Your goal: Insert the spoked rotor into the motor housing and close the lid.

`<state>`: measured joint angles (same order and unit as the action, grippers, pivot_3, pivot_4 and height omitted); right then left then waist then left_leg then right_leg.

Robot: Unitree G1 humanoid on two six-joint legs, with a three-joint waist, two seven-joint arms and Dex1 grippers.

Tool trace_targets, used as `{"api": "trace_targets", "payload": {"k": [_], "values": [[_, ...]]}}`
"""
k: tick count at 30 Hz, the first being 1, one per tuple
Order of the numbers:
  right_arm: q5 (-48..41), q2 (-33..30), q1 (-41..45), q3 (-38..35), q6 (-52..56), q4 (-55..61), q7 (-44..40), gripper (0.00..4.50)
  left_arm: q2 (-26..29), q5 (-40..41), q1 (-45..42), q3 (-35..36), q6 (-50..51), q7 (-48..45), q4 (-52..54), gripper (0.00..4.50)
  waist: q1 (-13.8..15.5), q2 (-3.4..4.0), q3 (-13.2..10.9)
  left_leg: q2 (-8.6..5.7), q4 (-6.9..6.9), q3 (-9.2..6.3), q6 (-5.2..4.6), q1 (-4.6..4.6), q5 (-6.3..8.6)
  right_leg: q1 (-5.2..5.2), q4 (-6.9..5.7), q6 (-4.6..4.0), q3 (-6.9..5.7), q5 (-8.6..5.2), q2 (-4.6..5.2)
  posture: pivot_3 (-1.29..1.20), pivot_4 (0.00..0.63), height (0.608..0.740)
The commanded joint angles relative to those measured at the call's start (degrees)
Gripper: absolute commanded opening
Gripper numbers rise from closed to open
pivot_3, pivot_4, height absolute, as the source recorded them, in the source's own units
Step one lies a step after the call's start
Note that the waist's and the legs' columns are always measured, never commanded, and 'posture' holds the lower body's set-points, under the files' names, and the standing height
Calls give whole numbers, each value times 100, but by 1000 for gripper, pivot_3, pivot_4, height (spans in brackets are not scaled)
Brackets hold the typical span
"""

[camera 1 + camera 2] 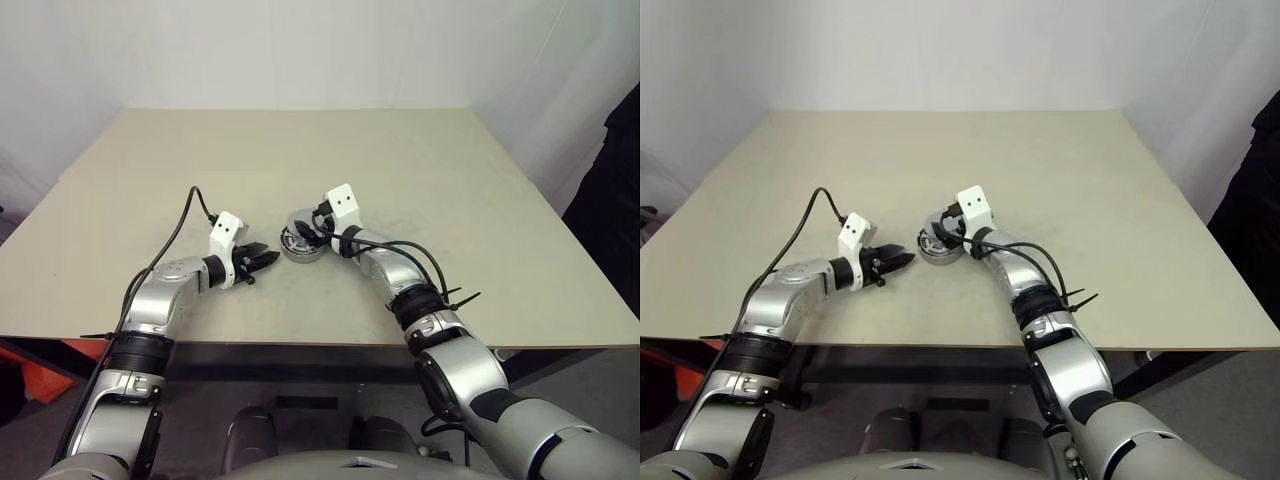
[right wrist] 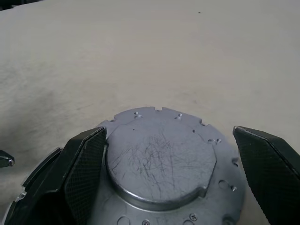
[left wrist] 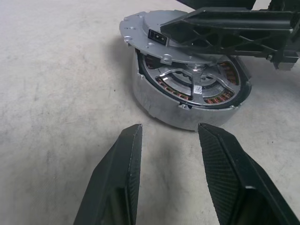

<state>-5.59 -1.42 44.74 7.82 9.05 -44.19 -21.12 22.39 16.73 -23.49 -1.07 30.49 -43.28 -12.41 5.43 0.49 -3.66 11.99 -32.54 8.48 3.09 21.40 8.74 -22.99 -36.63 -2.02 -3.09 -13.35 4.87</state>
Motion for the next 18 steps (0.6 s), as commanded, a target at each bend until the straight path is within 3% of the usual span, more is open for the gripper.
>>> {"api": "trace_targets", "payload": {"k": [1, 11, 15, 18], "values": [[24, 75, 203, -105, -128, 96, -74, 4457, 72, 62, -18, 114, -34, 11, 225, 2030, 0, 0, 0, 0, 0, 0, 0, 0, 0, 0, 0, 0, 0, 0, 0, 0, 0, 740], [144, 138, 226, -120, 25, -190, -177, 4457, 59, 55, 9, 129, -39, 92, 252, 2030, -2, 0, 0, 1, -1, 1, -16, -3, 10, 1, -1, -2, 0, 1, 0, 0, 0, 740], [159, 96, 210, -142, 14, -151, -227, 3284, 71, 63, 25, 144, -44, 118, 251, 2030, -1, 0, 0, 1, -1, 1, -17, -5, 10, 3, -1, -2, 0, 1, 0, 0, 0, 740], [108, 44, 113, -147, 76, 163, -373, 3161, 80, 66, 22, 150, -43, 125, 239, 2030, 1, 0, 0, 1, -1, 1, -17, -5, 10, 3, -1, -3, 0, 1, 0, 0, 0, 740]]}}
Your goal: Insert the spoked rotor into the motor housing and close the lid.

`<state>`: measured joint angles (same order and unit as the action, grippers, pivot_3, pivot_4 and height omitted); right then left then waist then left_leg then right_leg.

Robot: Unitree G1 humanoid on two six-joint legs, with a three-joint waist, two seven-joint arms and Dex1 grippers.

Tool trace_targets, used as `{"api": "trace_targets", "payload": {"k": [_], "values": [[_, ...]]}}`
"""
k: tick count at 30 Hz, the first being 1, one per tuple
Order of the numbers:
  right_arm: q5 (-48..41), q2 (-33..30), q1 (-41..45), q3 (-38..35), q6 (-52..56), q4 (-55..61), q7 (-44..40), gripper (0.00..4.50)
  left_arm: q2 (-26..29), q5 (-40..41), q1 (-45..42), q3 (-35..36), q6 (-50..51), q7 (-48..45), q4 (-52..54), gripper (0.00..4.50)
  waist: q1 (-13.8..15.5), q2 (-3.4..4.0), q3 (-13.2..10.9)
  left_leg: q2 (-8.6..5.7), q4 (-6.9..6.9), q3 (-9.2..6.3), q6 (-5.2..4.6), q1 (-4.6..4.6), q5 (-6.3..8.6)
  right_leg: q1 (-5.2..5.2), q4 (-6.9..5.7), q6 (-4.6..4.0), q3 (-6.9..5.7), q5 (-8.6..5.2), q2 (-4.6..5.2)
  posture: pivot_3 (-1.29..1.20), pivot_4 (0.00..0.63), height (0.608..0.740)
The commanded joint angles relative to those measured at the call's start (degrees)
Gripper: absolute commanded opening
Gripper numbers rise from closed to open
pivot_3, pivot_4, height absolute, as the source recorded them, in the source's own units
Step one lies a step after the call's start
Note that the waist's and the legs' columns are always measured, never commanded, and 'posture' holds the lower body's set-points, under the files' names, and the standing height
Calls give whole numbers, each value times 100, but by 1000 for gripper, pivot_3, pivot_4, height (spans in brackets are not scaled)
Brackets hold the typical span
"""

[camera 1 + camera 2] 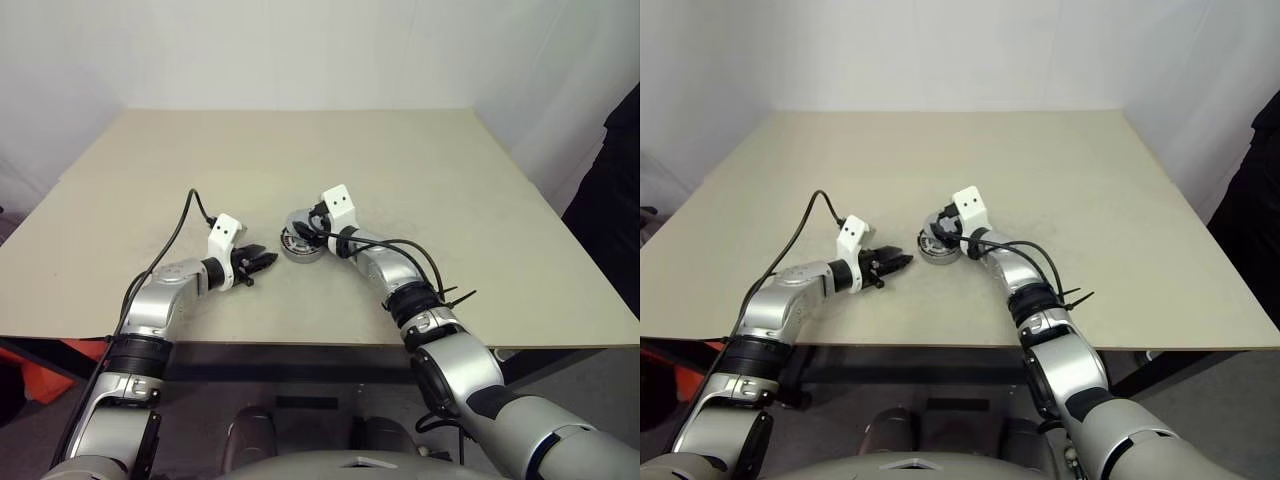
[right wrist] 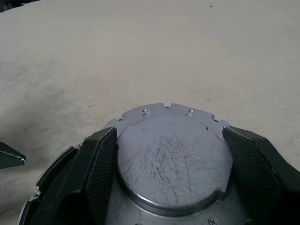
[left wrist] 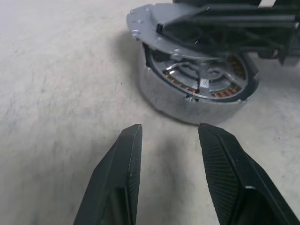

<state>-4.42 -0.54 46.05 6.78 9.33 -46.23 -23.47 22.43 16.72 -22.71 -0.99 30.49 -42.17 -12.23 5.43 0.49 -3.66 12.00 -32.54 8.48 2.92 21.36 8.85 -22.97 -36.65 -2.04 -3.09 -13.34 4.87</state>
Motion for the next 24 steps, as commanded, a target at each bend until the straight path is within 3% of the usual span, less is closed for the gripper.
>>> {"api": "trace_targets", "payload": {"k": [1, 10, 24], "values": [[-25, -58, -52, -44, 78, 469, -181, 3161, 80, 66, -59, 145, -43, 13, 217, 2030, 2, 0, 0, 0, 0, 0, 0, 0, 0, 0, 0, 0, 0, 0, 0, 0, 0, 740], [-397, -168, -685, -144, 518, 2056, -665, 3161, 61, 18, -119, 106, -77, -23, 90, 2030, 9, -5, -4, 0, 1, 0, -1, 5, 0, -2, 4, 0, 0, 0, 0, 0, 0, 740], [-119, -345, -1157, 473, 452, 2461, -1134, 3161, 84, -4, -147, 102, -83, -34, 49, 2030, 8, -7, -5, 0, 2, 0, -3, 3, 2, -2, 5, 0, 0, 0, 0, 0, 0, 740]]}}
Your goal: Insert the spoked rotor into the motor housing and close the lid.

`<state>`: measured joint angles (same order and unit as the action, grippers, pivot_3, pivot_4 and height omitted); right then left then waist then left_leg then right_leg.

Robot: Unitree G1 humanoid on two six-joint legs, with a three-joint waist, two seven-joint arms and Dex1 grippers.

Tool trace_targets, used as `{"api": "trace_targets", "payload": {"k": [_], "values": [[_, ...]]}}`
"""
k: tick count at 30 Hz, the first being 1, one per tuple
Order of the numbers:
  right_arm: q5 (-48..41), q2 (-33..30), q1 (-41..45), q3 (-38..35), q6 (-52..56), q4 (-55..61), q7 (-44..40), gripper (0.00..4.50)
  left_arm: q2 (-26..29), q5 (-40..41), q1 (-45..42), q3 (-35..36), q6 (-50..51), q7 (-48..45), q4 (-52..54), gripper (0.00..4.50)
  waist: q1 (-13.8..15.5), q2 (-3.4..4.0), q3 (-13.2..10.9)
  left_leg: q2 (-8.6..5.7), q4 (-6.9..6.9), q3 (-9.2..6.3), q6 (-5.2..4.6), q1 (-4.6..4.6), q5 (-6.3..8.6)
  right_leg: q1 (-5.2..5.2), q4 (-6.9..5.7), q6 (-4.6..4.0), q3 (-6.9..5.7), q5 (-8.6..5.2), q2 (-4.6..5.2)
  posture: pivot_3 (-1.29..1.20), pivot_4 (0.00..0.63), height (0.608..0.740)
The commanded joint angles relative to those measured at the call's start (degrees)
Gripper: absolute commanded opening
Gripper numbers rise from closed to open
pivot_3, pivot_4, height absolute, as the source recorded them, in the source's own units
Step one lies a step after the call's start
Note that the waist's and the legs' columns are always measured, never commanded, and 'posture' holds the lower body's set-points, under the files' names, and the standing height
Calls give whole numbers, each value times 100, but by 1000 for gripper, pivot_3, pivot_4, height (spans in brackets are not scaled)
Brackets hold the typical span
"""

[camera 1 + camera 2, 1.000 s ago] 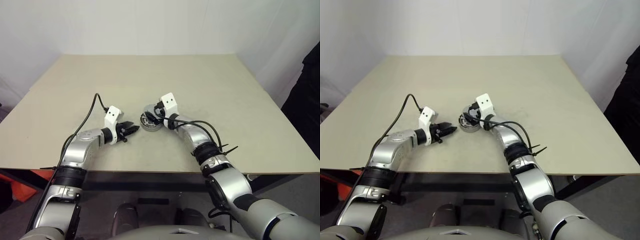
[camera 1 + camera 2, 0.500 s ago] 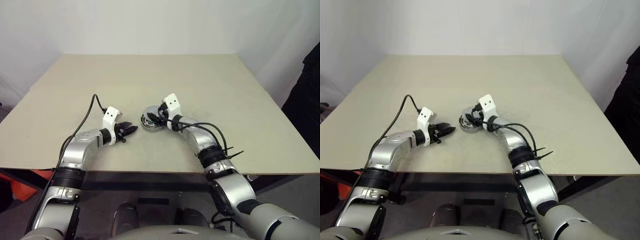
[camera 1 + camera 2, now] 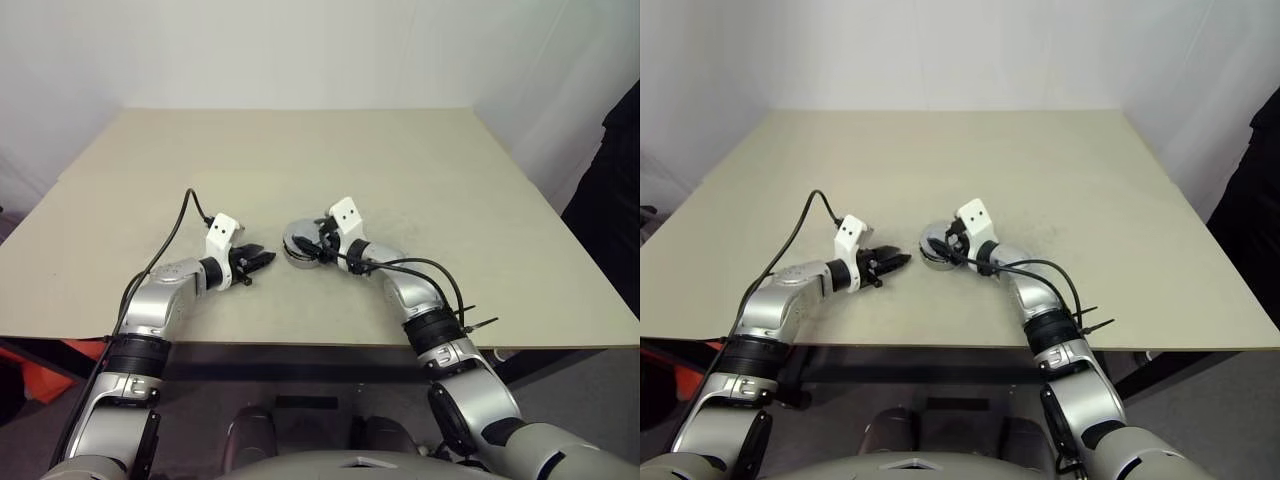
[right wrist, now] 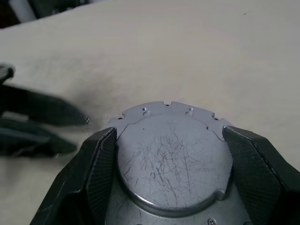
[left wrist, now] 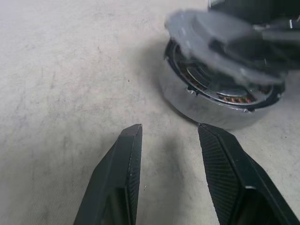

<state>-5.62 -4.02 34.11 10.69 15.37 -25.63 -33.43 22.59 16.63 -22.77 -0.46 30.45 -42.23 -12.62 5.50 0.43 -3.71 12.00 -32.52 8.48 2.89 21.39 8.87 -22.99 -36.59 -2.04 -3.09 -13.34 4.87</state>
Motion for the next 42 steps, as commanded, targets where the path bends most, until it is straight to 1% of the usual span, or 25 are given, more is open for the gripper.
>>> {"api": "trace_targets", "payload": {"k": [1, 16, 30, 42], "values": [[33, -9, 21, 114, -160, 404, -148, 3161, 69, 5, -136, 50, -78, -25, 91, 2030, 0, 0, 0, 0, 0, 0, 0, 0, 0, 0, 0, 0, 0, 0, 0, 0, 0, 740], [116, -14, 118, 9, -173, 191, 55, 3161, 71, 7, -105, 48, -49, -9, 141, 2030, -2, 0, 0, 0, 0, 0, 0, -2, 0, 1, 0, 0, 0, 0, 0, 0, 0, 740], [336, -64, 74, 123, -313, -35, 72, 3161, 75, 7, -105, 43, -55, -23, 133, 2030, -1, 0, 0, -1, 0, 0, 0, -2, 0, 2, 0, 0, 0, 0, 1, 0, 0, 740], [453, -46, 79, 115, -458, -275, 187, 3161, 63, 11, -75, 39, -22, 2, 184, 2030, -1, -1, 0, -1, -1, 0, 1, -23, -1, 22, 0, 1, 1, -1, 1, 0, 0, 740]]}}
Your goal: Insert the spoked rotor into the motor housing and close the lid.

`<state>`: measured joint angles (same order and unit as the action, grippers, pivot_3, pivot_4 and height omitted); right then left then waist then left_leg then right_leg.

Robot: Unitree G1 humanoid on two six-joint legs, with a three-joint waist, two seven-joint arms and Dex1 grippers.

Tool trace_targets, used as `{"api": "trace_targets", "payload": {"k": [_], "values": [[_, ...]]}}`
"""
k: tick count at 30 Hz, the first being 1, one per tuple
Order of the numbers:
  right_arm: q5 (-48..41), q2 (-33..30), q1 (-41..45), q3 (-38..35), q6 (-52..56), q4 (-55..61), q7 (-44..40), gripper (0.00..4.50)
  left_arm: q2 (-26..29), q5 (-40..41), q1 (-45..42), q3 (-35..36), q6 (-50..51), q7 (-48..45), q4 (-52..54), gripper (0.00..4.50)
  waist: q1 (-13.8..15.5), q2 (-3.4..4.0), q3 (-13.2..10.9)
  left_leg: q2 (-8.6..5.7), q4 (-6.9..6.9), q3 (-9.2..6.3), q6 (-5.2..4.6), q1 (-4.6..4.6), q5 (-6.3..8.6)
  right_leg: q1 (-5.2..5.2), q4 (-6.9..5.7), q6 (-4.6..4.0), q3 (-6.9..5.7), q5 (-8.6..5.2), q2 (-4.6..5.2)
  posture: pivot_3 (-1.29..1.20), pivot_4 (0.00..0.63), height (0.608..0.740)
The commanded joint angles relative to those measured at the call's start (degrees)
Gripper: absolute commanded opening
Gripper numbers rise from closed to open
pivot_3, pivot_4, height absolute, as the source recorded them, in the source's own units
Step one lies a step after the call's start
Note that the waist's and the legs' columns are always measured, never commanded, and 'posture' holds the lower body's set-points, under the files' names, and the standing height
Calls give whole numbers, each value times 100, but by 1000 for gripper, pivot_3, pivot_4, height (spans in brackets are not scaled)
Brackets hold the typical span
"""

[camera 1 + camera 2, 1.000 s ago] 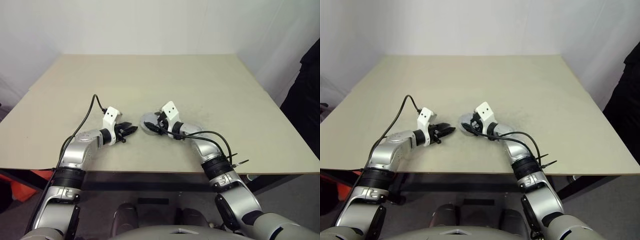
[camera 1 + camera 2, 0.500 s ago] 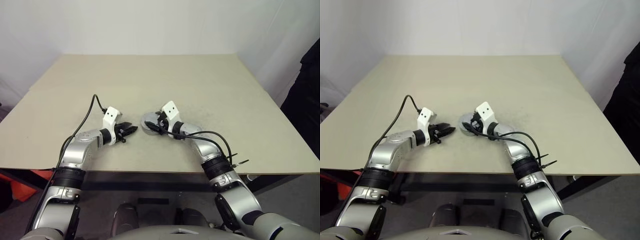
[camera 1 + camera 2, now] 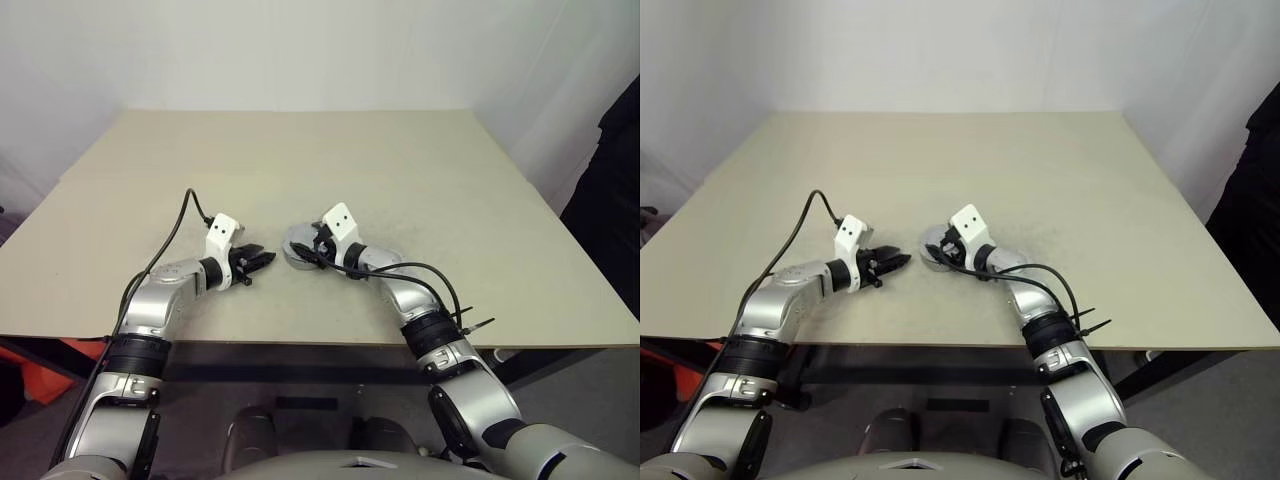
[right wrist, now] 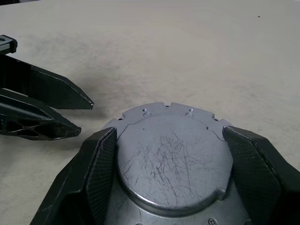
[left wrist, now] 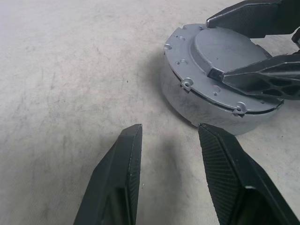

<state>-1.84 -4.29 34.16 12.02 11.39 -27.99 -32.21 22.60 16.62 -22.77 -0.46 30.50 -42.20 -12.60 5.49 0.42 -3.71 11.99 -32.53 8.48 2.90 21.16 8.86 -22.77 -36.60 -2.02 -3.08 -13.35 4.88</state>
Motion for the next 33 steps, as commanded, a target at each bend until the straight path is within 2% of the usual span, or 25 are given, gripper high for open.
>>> {"api": "trace_targets", "payload": {"k": [1, 13, 22, 31, 33], "values": [[77, -18, 71, -13, -65, -40, 58, 3161, 61, 14, -76, 42, -27, 2, 182, 2030, 0, 0, 0, 0, 0, 0, 0, 0, 0, 0, 0, 0, 0, 0, 0, 0, 0, 740], [159, -145, -238, 269, 95, 134, -279, 3161, 58, 31, -53, 57, -8, 21, 219, 2030, 2, -1, 1, -1, 5, 0, -1, 0, 1, 1, 5, 0, 0, 0, 0, 0, 0, 740], [250, -143, -267, 310, 89, -30, -171, 3161, -11, 96, -120, 88, 62, 58, 221, 2030, -1, -3, 3, -3, 14, 1, -8, -4, 5, 10, 24, -1, 0, 0, 0, 0, 0, 740], [366, -138, -253, 337, -22, -232, -136, 3161, -679, 988, -651, 667, 1047, 519, 268, 2030, 3, -6, 4, -5, 14, 1, -7, -42, 5, 48, 30, 8, 0, -5, 1, 0, 0, 740], [368, -130, -243, 337, -24, -231, -132, 3161, -835, 1108, -813, 788, 1179, 670, 168, 1611, 0, -6, 5, -6, 15, 1, -8, -43, 6, 50, 33, 11, 0, -7, 1, 0, 0, 740]]}}
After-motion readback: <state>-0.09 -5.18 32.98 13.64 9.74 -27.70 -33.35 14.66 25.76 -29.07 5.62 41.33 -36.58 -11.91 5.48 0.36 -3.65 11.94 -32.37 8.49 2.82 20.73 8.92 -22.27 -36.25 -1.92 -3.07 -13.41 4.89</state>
